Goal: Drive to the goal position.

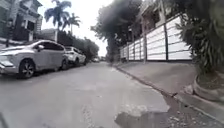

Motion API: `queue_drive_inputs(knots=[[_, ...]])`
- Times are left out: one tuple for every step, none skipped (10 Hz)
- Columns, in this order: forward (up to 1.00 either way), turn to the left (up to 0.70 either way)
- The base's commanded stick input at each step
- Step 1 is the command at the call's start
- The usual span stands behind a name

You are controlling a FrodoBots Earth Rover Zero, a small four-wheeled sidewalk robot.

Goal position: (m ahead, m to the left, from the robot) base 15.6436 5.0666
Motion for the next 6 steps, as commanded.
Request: queue_drive_inputs(knots=[[0.70, 0.00], [0.70, 0.00], [0.70, 0.00], [0.70, 0.00], [0.70, 0.00], [0.70, 0.00]])
